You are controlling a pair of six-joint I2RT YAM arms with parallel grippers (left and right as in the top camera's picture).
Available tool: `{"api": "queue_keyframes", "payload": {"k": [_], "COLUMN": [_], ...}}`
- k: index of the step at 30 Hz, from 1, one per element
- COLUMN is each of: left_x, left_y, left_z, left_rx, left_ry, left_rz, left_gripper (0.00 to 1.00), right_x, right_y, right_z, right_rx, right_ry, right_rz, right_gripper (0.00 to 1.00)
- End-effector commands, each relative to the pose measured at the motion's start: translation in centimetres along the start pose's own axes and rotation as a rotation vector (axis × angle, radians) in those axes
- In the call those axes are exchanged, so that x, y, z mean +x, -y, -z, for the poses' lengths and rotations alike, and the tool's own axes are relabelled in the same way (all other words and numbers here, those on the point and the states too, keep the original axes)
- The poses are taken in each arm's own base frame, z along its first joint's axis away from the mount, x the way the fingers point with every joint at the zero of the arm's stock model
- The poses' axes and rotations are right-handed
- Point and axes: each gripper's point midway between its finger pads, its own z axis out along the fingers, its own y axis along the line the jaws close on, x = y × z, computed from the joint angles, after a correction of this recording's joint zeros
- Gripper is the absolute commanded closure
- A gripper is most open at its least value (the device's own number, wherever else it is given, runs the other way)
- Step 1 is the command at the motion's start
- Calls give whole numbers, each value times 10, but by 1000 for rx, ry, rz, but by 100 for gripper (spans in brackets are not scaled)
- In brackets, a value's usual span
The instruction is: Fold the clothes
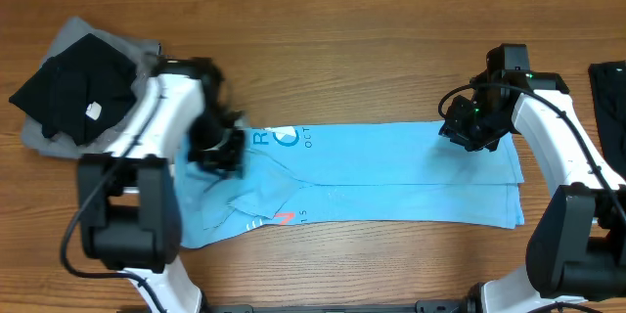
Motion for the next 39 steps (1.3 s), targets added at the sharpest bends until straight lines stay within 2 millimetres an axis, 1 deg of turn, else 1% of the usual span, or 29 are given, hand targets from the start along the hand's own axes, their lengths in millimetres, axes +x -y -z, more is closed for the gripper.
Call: {"api": "queue_keyframes", "payload": {"k": [1,4,7,10,13,15,17,21,24,29,32,35,36,39], "left_x": [-2,-2,-1,1,2,4,7,17,21,27,33,34,33,29], "left_y": [46,63,75,75,72,72,71,66,68,74,71,60,59,60], "left_z": [-10,-22,-28,-31,-32,-33,-35,-45,-52,-56,-64,-71,-73,-73], "left_rx": [-4,-105,-184,-292,-348,-351,-348,-352,-346,-341,-355,-396,-399,-403], "left_ry": [19,19,22,17,14,8,-2,-42,-53,-71,-88,-87,-81,-59], "left_rz": [-230,-338,-417,-452,-462,-465,-464,-467,-474,-497,-507,-483,-472,-463], "left_gripper": [63,62,62,62,66,68,67,67,66,64,62,66,69,87], "right_x": [0,1,1,1,2,1,1,1,1,0,0,0,0,0], "right_y": [3,4,4,4,4,4,4,4,3,3,3,3,3,3], "right_z": [0,0,0,0,0,0,0,0,0,0,0,0,0,0], "right_rx": [12,14,14,14,14,14,14,14,13,11,11,11,12,11], "right_ry": [1,-4,-4,-4,-5,-4,-4,-4,-3,2,2,2,2,3], "right_rz": [-6,-7,-7,-7,-7,-7,-7,-7,-7,-6,-6,-6,-6,-5], "right_gripper": [71,71,71,70,70,69,69,69,69,66,66,66,66,66]}}
